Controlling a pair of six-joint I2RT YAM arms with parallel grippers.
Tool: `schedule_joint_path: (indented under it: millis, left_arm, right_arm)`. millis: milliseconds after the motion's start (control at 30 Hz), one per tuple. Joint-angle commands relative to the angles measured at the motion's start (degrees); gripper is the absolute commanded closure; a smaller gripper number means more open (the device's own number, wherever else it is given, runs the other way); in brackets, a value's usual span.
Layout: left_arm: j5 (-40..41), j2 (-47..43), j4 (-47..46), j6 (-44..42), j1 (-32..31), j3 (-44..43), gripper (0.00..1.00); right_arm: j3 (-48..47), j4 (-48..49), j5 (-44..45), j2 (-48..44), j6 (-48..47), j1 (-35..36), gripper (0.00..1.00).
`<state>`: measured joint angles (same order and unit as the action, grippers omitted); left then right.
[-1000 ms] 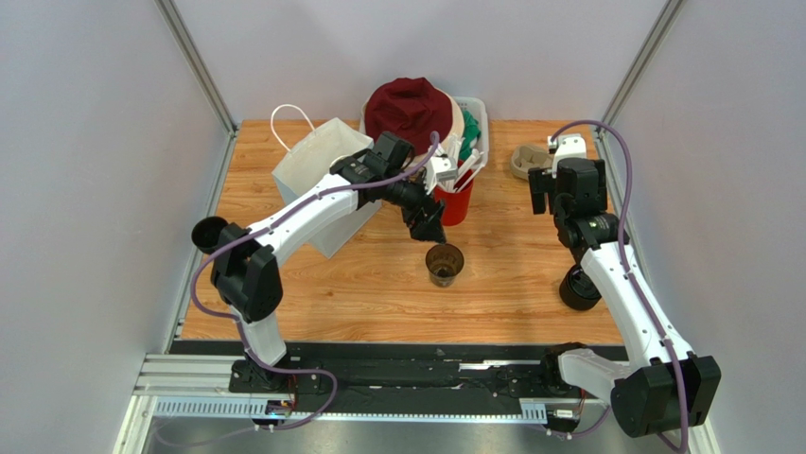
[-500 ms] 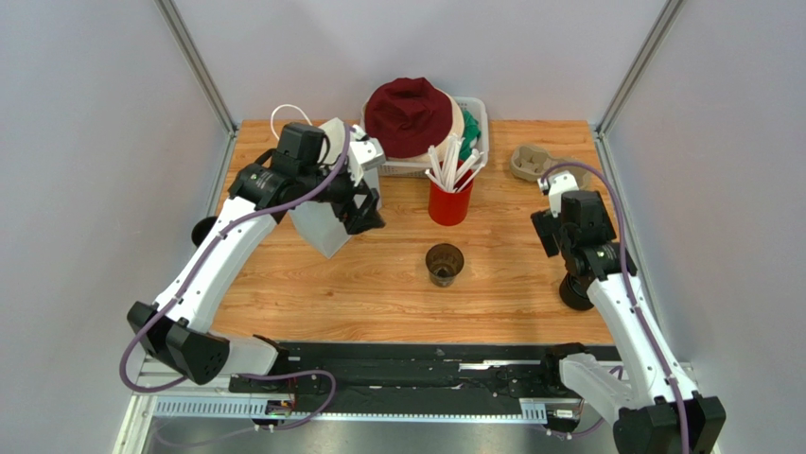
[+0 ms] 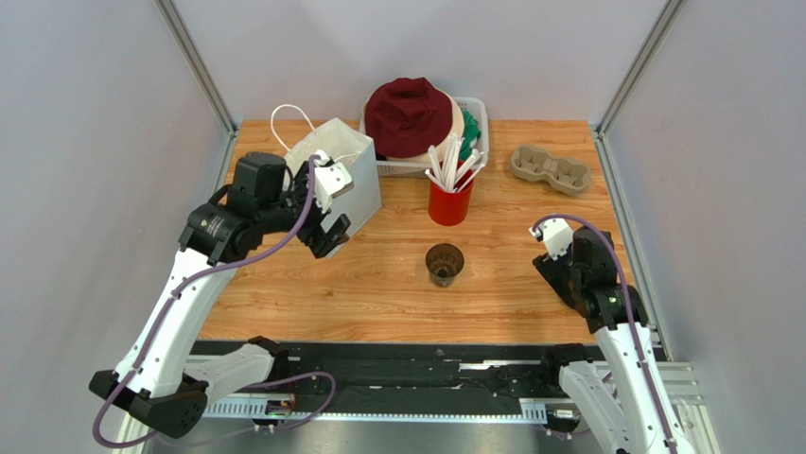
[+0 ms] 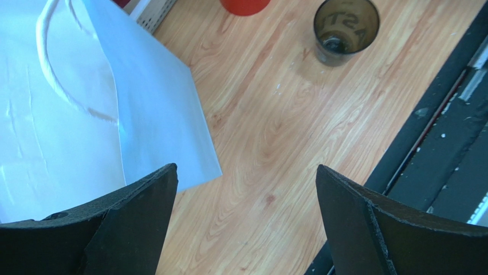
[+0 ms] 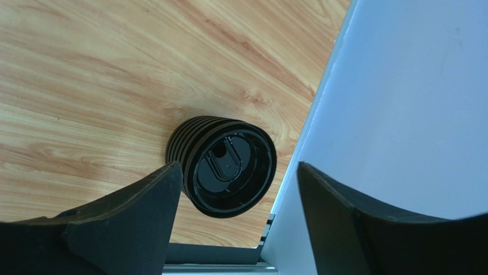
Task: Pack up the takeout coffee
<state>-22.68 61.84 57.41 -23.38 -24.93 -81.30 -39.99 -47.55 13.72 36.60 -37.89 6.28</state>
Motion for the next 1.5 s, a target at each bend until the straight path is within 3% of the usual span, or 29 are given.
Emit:
schedule_joint_path:
  millis: [0,267,733,833,1333,1467]
  left_arm:
    - [6.94,-1.02,-2.56,1.4,0.32,2.11,0.01]
    - [6.94,-1.73,-2.21,3.68,0.32,0.88,0.01]
    - [6.59,-1.38,-3.0,5.53,0.32,1.23,0.01]
    - [6.33,-1.38,-3.09,5.71,0.32,1.32,0.01]
    - [5.98,-1.55,-3.79,6.15,0.32,2.02,0.01]
    - [5.89,-1.46,-3.88,6.24,0.32,2.19,0.01]
  right_arm:
    - [-0.52,-1.23,-5.69,2.15,-2.55,-2.15,0.24]
    - [1.93,-0.61,-12.48,7.61,0.53,-4.09,0.32]
    - [7.2,-1.05,-9.85,3.83,-2.19,-5.76,0.34]
    - [6.77,-2.28,-11.69,3.04,-4.03,-9.44,0.35]
    - [5.01,-4.92,-18.2,4.44,-5.88,-13.05,0.62]
    - [4.31,-5.27,-18.55,4.27,-5.88,-13.14,0.61]
